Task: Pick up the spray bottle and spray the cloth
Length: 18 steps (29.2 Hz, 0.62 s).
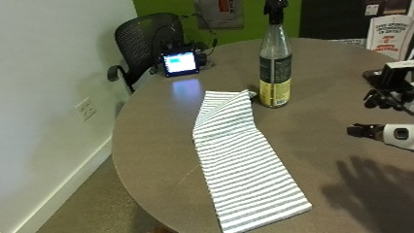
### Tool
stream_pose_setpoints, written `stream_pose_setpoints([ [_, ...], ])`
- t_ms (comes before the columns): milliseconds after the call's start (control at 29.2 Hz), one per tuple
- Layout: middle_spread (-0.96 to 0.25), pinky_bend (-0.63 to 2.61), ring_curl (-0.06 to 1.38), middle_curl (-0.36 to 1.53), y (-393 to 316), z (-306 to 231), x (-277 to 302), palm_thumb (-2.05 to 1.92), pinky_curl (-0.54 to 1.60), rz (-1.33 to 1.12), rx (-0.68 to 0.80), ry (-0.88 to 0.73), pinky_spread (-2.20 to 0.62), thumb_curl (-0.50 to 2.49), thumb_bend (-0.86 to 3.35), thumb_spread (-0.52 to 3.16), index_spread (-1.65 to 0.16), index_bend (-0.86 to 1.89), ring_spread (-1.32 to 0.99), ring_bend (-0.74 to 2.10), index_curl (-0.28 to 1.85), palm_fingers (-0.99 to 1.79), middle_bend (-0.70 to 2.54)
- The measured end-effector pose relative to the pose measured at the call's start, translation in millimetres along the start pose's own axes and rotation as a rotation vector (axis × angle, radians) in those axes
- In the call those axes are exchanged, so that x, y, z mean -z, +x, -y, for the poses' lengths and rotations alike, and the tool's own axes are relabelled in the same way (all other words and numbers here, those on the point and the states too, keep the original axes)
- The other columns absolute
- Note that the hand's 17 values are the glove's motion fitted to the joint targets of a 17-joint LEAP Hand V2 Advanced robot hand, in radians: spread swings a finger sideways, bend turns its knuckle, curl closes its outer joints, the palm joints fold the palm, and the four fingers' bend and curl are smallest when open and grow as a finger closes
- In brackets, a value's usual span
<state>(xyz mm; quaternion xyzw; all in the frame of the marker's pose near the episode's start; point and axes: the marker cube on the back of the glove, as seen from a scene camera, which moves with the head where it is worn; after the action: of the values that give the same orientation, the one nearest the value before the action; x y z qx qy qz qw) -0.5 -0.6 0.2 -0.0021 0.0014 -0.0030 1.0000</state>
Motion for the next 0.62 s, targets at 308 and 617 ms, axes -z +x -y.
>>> stream_pose_setpoints([
  [308,-0.08,0.33,0.22,0.19,4,-4,-12,0.46,0.19,0.005,-0.005,-0.041,0.09,0.15,0.26,0.87,-0.30,0.18,-0.12,0.40,0.21,0.85,0.29],
  [617,-0.09,0.30,0.26,0.25,3,-9,-8,0.48,0.23,0.004,-0.011,-0.026,0.10,0.21,0.22,1.07,-0.33,0.15,-0.14,0.40,0.24,0.87,0.25],
])
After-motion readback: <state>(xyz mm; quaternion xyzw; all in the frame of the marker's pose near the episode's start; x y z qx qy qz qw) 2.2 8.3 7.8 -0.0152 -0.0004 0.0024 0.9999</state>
